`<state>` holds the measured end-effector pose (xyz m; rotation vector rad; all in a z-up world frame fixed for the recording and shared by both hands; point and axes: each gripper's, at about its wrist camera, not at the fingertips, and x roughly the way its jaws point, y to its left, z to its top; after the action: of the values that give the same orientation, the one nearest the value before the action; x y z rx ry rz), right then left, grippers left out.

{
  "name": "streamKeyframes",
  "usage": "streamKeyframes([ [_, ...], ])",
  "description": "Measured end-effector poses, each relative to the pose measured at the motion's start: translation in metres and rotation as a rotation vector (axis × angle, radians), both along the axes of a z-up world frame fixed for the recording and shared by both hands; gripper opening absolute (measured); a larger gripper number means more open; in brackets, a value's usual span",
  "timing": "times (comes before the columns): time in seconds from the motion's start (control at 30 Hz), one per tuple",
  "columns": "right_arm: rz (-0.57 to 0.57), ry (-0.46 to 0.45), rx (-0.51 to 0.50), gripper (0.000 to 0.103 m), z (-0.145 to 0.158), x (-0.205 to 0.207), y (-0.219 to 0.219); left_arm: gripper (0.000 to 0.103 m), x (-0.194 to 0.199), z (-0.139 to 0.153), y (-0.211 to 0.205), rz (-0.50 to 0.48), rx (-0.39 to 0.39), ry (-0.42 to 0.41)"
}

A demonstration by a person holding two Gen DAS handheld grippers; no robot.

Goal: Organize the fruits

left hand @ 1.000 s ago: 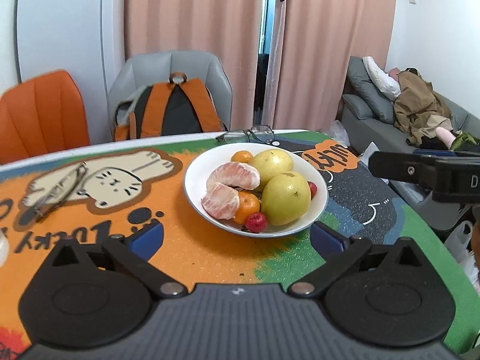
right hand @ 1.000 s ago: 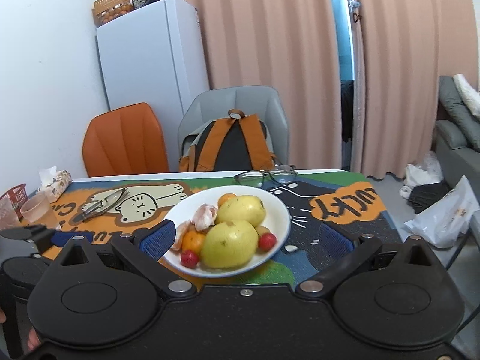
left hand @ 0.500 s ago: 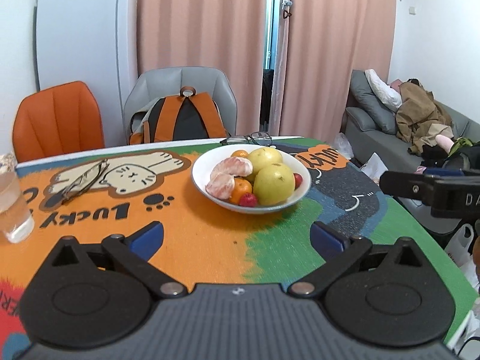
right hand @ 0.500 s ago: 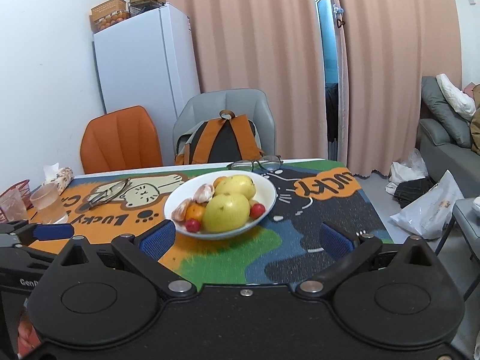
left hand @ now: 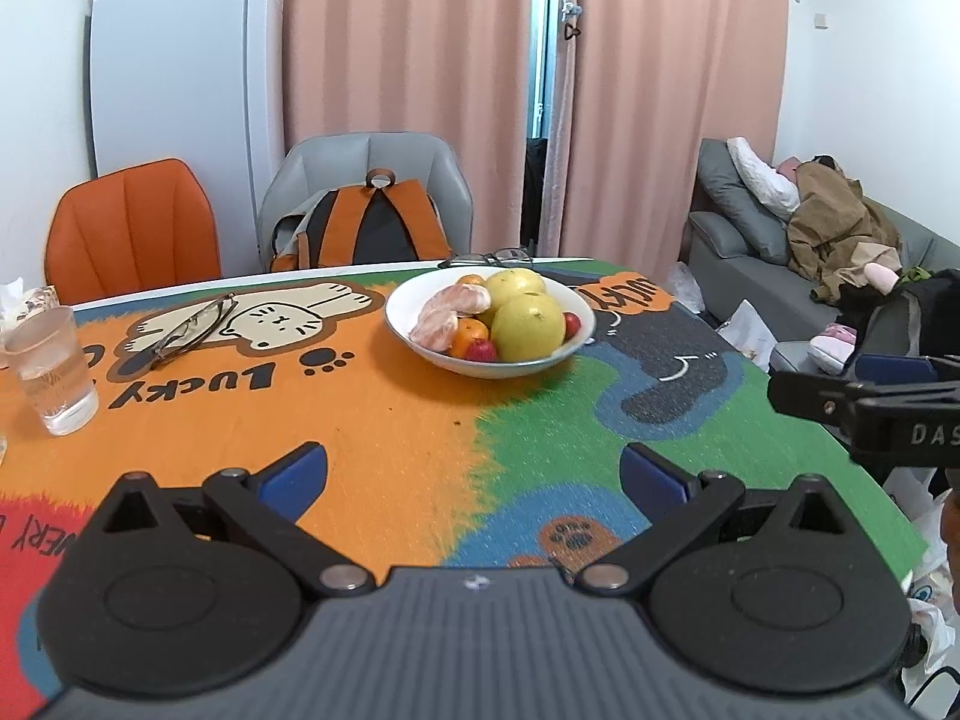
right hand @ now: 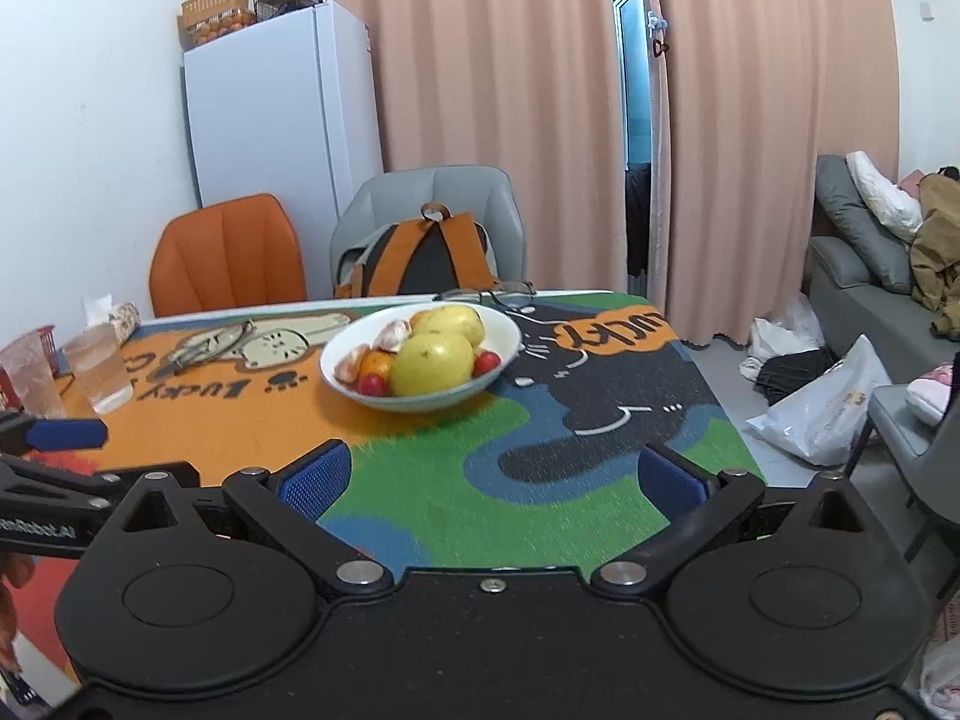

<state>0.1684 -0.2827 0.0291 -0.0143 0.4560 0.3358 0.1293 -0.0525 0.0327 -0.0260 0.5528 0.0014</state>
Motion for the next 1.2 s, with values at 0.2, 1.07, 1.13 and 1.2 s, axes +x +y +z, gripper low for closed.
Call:
streamKeyframes([
  [0.2,-0.018,0.011,-0.018,0.103,-0.006,-0.012,-0.007,0.103,-0.017,0.003,-0.004,-0.008,-0.005,-0.019],
  [1.07,-0.012,-0.039,-0.091,0.103,-0.014,-0.034,-0.004,0.103,-0.042,-0.003,0.005,0.042,-0.008,-0.041],
  [1.13,-0.023,-0.045,-0.099,0.103,-0.014,-0.034,-0.005,0.103,-0.043,-0.003,0.005,0.046,-0.004,-0.045],
  [1.2,-0.033,-0.045,-0.100,0.103,-0.014,-0.034,-0.007,0.103,-0.045,-0.002,0.005,0.044,0.001,-0.052],
])
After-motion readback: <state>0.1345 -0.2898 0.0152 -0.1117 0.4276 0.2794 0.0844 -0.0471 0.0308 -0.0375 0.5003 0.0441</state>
